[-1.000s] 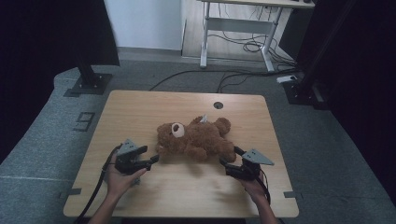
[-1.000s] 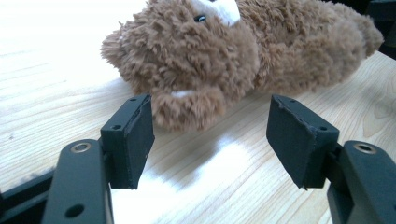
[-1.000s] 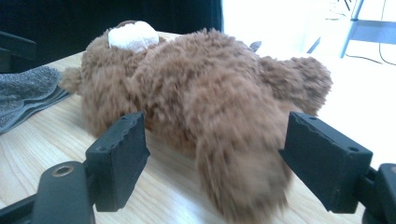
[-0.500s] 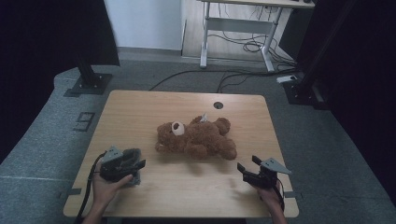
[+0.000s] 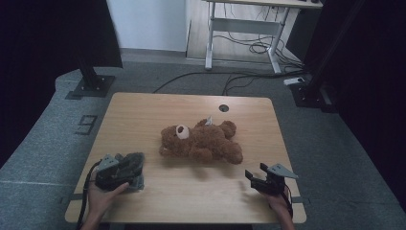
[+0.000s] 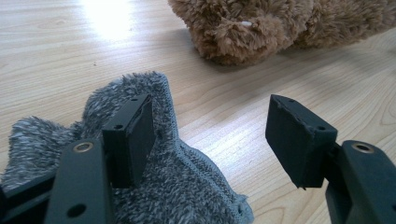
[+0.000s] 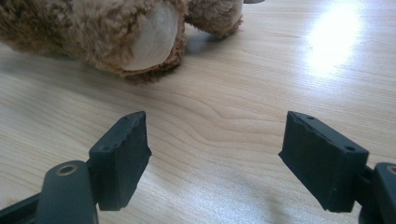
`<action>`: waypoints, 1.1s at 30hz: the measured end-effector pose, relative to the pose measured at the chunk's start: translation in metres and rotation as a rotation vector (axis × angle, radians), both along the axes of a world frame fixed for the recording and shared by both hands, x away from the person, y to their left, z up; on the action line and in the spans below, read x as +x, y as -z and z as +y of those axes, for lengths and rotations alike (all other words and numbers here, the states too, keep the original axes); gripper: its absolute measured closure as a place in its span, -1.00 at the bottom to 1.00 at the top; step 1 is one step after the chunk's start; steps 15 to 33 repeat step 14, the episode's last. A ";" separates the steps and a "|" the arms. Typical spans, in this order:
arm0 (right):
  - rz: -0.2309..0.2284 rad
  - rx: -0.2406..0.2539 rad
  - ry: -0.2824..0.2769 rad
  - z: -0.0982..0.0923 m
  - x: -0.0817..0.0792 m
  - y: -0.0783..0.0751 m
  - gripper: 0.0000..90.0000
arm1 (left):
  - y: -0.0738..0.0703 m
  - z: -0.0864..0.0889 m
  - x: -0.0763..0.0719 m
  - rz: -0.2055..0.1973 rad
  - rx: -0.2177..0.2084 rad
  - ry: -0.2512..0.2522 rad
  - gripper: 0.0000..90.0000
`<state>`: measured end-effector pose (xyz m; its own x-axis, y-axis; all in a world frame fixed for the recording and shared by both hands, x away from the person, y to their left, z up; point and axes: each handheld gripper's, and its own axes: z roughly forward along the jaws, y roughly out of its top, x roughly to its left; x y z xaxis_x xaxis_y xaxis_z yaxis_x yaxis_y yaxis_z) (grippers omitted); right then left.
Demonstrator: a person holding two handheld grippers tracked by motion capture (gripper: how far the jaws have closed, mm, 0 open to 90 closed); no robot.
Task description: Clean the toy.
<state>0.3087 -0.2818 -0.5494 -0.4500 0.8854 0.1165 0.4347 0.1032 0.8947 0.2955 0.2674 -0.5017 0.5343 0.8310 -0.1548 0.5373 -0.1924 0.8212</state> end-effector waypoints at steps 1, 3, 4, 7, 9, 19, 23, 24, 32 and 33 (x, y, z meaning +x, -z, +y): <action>0.002 -0.010 -0.002 0.001 0.000 0.000 -0.50 | 0.000 0.000 0.000 0.000 -0.001 0.000 -0.27; 0.002 -0.006 -0.003 0.001 0.000 0.000 -0.50 | 0.000 0.001 0.000 -0.003 -0.002 -0.003 -0.27; 0.003 -0.006 -0.003 0.001 0.000 0.000 -0.50 | 0.000 0.001 -0.001 -0.003 -0.003 -0.002 -0.27; 0.003 -0.006 -0.004 0.002 0.000 0.000 -0.50 | 0.000 0.001 -0.001 -0.005 -0.004 -0.001 -0.27; 0.004 -0.010 -0.006 0.002 0.000 0.000 -0.50 | 0.000 0.001 -0.001 -0.004 -0.002 -0.001 -0.27; 0.003 -0.012 -0.008 0.002 0.000 0.000 -0.50 | 0.000 0.002 -0.001 -0.005 -0.005 0.000 -0.27; 0.003 -0.012 -0.008 0.002 0.000 0.000 -0.50 | 0.000 0.002 -0.001 -0.005 -0.005 0.000 -0.27; 0.003 -0.012 -0.008 0.002 0.000 0.000 -0.50 | 0.000 0.002 -0.001 -0.005 -0.005 0.000 -0.27; 0.003 -0.012 -0.008 0.002 0.000 0.000 -0.50 | 0.000 0.002 -0.001 -0.005 -0.005 0.000 -0.27; 0.003 -0.012 -0.008 0.002 0.000 0.000 -0.50 | 0.000 0.002 -0.001 -0.005 -0.005 0.000 -0.27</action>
